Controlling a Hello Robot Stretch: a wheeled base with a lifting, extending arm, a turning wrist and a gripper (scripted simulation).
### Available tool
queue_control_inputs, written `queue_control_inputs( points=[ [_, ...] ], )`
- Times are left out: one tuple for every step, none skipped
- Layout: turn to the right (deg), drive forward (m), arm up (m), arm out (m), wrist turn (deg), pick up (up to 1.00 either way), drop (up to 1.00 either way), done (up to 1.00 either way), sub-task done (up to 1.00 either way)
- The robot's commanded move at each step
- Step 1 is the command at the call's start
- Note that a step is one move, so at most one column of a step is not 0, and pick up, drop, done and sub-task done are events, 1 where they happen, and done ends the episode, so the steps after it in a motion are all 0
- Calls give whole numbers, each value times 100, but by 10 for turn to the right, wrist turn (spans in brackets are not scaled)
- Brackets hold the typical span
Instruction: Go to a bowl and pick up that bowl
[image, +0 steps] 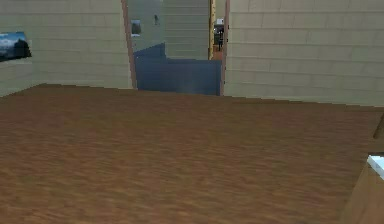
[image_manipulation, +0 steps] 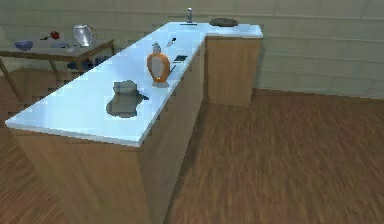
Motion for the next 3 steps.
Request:
queue_control_inputs(
  points=[
    [90, 0, 0, 0, 0, 0, 0, 0, 0],
    [0, 100, 0, 0, 0, 0, 0, 0, 0],
    [180, 0, 0, 0, 0, 0, 0, 0, 0]
  ],
)
